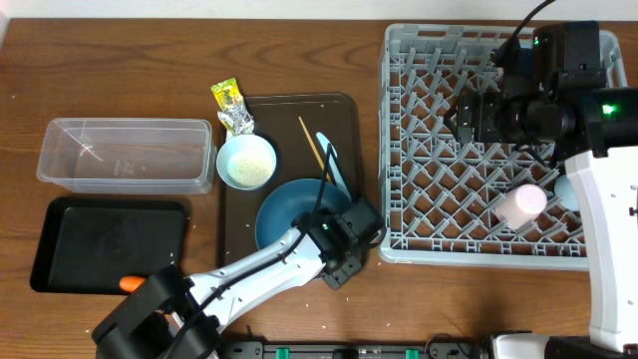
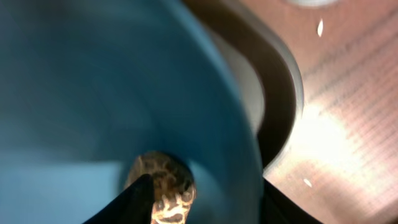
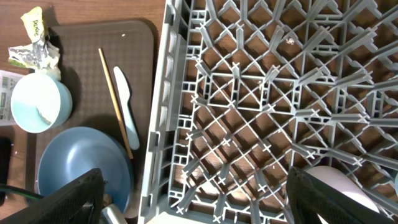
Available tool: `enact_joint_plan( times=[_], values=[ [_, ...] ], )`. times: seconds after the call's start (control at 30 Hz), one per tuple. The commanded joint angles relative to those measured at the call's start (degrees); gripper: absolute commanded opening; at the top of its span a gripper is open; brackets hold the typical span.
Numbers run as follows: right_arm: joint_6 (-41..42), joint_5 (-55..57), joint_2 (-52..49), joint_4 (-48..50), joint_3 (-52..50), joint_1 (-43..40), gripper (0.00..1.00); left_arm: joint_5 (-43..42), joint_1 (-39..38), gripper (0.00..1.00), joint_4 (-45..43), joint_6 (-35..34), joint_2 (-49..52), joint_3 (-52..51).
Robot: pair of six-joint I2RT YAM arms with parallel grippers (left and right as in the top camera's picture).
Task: Sort waste into correct bins and load items into the dishwasher rack
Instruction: 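Grasp the blue plate rim with the left gripper, then lift the blue plate and move it left over the black tray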
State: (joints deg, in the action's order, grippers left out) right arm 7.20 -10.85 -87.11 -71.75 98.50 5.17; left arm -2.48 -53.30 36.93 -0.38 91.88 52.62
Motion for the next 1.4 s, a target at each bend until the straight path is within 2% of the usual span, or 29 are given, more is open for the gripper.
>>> enact_joint_plan(
  times=[0.0, 0.13, 0.27, 0.4, 0.5, 0.8, 0.87, 0.93, 1.13, 1.17, 1.3, 1.33, 1.37],
  values=[
    [0.1, -0.1, -0.2, -0.1, -0.1, 0.5, 0.86, 5.7, 0.0, 0.48, -1.3, 1.1, 0.6, 0.8],
    [0.0, -0.1, -0.2, -0.5, -0.1, 0.5, 0.86, 10.5, 0.5, 0.48, -2.7, 1.2, 1.0, 0.8],
    [0.0, -0.1, -0.2, -0.9, -0.1, 0.5, 0.86, 10.5, 2.6, 0.48, -3.7, 1.1, 1.8, 0.8],
    [0.0, -0.1, -0.2, -1.0, -0.1, 0.5, 0.86, 9.0, 5.2, 0.48, -4.1, -4.6, 1.8, 1.4],
    [0.0, -0.1, -0.2, -1.0, -0.1, 0.5, 0.86, 7.0, 6.1, 0.48, -4.4, -4.5, 1.8, 2.1],
    [0.0, -0.1, -0.2, -1.1, -0.1, 0.5, 0.86, 6.8, 6.6, 0.27, -5.1, -2.9, 2.0, 2.1],
    [0.0, -0.1, -0.2, -1.1, -0.1, 0.5, 0.86, 5.6, 6.6, 0.28, -4.6, -2.8, 2.0, 2.1],
    [0.0, -0.1, -0.2, -1.1, -0.1, 0.5, 0.87, 4.6, 6.6, 0.43, -3.4, -2.8, 2.0, 2.1],
    [0.0, -0.1, -0.2, -0.8, -0.1, 0.5, 0.87, 4.6, 6.6, 0.43, -3.1, -1.1, 2.3, 2.0],
    [0.0, -0.1, -0.2, -0.8, -0.1, 0.5, 0.87, 4.6, 6.6, 0.42, -3.2, -1.1, 2.3, 2.0],
    [0.0, -0.1, -0.2, -0.8, -0.1, 0.5, 0.87, 4.4, 6.6, 0.19, -3.2, -1.2, 2.3, 2.0],
    [0.0, -0.1, -0.2, -0.8, -0.1, 0.5, 0.87, 4.3, 6.6, 0.09, -3.2, -1.2, 2.3, 2.0],
    [0.0, -0.1, -0.2, -0.8, -0.1, 0.5, 0.87, 4.2, 6.6, 0.06, -3.1, -1.2, 2.3, 2.0]
  ],
)
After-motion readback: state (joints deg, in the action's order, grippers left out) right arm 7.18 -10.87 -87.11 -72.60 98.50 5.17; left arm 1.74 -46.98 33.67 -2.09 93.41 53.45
